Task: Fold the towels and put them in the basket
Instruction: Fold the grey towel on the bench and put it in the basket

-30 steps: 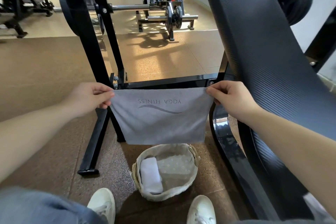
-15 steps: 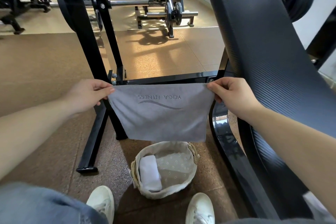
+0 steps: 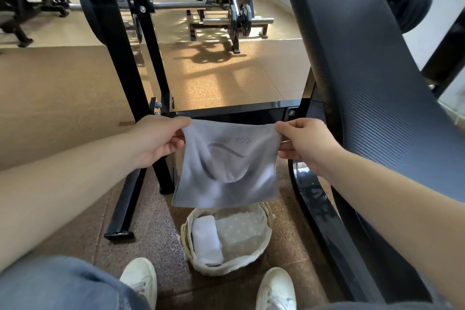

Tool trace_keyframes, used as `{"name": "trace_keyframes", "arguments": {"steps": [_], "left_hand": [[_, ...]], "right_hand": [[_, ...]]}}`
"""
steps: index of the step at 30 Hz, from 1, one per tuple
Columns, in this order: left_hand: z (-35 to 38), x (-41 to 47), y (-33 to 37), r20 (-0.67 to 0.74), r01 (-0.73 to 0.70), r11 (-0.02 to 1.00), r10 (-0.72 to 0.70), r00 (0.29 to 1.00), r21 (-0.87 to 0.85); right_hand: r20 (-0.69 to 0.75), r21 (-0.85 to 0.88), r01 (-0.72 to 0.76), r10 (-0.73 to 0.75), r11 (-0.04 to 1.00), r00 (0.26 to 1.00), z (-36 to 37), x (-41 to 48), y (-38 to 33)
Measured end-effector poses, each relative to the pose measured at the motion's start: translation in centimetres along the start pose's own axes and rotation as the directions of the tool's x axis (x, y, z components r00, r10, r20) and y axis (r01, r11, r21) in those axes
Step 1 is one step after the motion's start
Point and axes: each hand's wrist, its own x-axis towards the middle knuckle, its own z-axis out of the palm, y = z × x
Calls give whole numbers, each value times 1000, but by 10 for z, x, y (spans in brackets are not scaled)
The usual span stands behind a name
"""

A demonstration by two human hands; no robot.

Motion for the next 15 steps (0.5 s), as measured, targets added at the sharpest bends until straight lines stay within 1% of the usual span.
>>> {"name": "trace_keyframes", "arguments": {"steps": [4,7,11,15], "left_hand": [[20,-11,-5,155,-67,995,56,986,69],[34,-19,-9,254,-102,992,80,964,76],[49,-25,-14,316,-122,987,84,945,101],[57,-29,-19,385,-124,991,92,918,57]], "right_hand": [[62,35,6,-8,999,998,21,-12,-4],[107,39,20,-24,999,994,33,-22,-3],[162,-23,88,-83,996,983,42,-30,-2],[213,-132,174,-144,976,967,48,-37,0]]}}
